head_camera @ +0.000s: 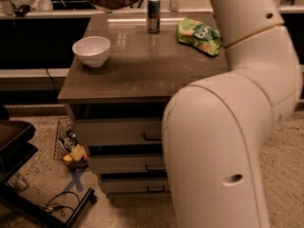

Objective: Pick brown chip bag from white bowl and place on counter

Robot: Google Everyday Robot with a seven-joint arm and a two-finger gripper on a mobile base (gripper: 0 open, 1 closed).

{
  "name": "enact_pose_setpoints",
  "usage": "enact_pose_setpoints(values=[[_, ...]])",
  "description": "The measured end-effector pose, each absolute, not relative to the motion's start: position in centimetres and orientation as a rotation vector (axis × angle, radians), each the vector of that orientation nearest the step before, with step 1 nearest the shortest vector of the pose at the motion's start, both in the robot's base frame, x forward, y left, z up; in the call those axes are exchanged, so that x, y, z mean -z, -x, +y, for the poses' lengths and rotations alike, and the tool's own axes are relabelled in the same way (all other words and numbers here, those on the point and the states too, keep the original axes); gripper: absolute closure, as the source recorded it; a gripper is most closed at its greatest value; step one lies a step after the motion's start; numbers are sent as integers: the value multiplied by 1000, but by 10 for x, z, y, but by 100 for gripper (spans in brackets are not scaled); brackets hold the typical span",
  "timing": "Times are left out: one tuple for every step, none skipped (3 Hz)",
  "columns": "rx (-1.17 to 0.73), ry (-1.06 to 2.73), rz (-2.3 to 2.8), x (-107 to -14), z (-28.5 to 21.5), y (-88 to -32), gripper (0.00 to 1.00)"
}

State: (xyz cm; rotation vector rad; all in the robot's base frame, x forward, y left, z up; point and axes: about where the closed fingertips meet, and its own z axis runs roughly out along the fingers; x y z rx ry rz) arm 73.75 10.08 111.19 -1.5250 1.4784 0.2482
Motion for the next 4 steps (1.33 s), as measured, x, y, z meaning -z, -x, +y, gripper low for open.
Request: enact_pose_setpoints(values=[[-221, 1436, 1601, -1101, 54, -739, 100], [-217, 1335, 1697, -1088, 13, -728, 100], [-249, 1220, 1705, -1083, -15, -708, 100], [-260, 1197, 1744, -1049, -24, -705, 85]])
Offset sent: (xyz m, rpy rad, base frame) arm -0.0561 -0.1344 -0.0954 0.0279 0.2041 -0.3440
